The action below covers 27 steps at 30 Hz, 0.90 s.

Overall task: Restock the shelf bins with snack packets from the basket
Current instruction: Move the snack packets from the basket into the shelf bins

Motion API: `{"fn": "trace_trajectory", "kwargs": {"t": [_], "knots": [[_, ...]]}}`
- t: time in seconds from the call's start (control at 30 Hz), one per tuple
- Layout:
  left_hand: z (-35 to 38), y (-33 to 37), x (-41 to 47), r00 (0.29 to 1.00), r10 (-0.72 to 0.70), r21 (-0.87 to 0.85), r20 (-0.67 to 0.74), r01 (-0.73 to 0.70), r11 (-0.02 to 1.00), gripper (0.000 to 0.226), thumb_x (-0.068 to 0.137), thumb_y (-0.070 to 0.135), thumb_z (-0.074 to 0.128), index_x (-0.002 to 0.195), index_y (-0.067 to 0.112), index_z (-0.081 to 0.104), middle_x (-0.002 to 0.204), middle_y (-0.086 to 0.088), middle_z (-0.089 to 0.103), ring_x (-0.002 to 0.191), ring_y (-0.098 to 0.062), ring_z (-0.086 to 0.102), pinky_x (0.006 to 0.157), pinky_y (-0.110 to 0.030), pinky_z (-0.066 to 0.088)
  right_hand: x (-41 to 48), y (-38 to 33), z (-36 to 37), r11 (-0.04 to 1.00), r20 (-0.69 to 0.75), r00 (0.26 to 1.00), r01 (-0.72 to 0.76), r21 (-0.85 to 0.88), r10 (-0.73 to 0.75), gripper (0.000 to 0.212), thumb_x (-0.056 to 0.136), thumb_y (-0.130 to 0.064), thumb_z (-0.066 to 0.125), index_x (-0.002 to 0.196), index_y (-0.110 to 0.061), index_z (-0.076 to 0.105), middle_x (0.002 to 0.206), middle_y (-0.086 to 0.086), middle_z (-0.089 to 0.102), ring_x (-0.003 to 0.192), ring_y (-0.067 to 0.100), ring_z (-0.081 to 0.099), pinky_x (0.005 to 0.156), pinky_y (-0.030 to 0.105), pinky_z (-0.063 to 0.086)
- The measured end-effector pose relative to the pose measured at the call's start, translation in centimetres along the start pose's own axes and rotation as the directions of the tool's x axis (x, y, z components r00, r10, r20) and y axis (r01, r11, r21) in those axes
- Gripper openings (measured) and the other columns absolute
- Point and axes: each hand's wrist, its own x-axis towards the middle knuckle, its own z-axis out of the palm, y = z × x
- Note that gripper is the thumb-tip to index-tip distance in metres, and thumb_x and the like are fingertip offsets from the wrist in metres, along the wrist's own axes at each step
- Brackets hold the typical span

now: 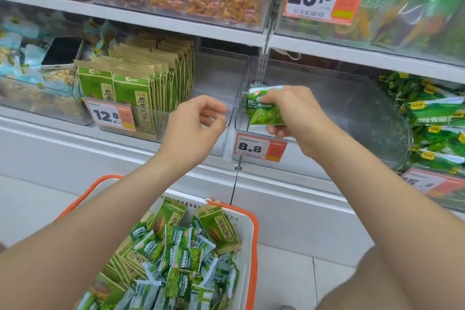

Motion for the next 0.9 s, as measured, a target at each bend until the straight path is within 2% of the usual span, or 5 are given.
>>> {"fn": "trace_trajectory", "kwargs": {"t": [0.17,0.43,0.7,0.8,0.9], "knots": [[1.7,0.0,1.7,0.984,0.163,0.301,0.067,-0.176,0.937,0.032,0.096,0.032,0.068,0.124,0.016,0.064,0.115,0.002,0.069,0.106,-0.013,0.063,0.098,-0.034,0.048,6.0,2.9,-0.3,0.981,-0.101,0.994,-0.053,-0.184,0.034,0.018,0.093,-0.024,0.062,0.103,-0.008,0.060,0.091,0.007,0.062,0.073,0.027,0.068,0.063,0.035,0.057],[2.4,-0.5,4.2,0.968,0.029,0.548,0.248,-0.165,0.820,0.051,0.095,0.050,0.058,0.137,0.021,0.055,0.103,0.004,0.075,0.109,-0.032,0.063,0.087,-0.039,0.046,13.8,5.9,0.2,0.841,0.124,0.987,-0.021,-0.540,0.104,0.037,0.095,-0.023,0.075,0.128,-0.011,0.065,0.114,0.014,0.072,0.091,0.029,0.076,0.087,0.049,0.062],[2.9,-1.6,6.1,0.956,0.004,0.613,0.294,-0.192,0.766,0.050,0.074,0.062,0.046,0.106,0.026,0.061,0.087,0.002,0.074,0.093,-0.037,0.065,0.076,-0.039,0.050,17.9,5.2,2.0,0.702,-0.058,0.997,-0.071,-0.709,0.043,0.055,0.088,-0.030,0.082,0.134,-0.006,0.063,0.125,0.012,0.071,0.108,0.032,0.071,0.097,0.041,0.058],[3.2,-2.0,6.1,0.961,0.023,0.616,0.275,-0.194,0.764,0.049,0.073,0.063,0.045,0.103,0.027,0.059,0.084,0.003,0.073,0.089,-0.037,0.065,0.076,-0.042,0.054,18.2,5.0,2.9,0.622,-0.159,0.987,-0.106,-0.776,-0.030,0.051,0.083,-0.032,0.084,0.123,-0.006,0.065,0.118,0.012,0.070,0.121,0.030,0.063,0.080,0.032,0.058],[3.1,-2.1,6.1,0.957,0.037,0.590,0.288,-0.208,0.780,0.051,0.076,0.062,0.046,0.108,0.025,0.060,0.085,0.003,0.073,0.088,-0.036,0.065,0.076,-0.042,0.055,17.8,4.7,2.9,0.639,-0.198,0.980,-0.149,-0.754,-0.004,0.028,0.084,-0.022,0.083,0.094,-0.008,0.061,0.101,0.012,0.069,0.080,0.027,0.076,0.044,0.024,0.048]]}}
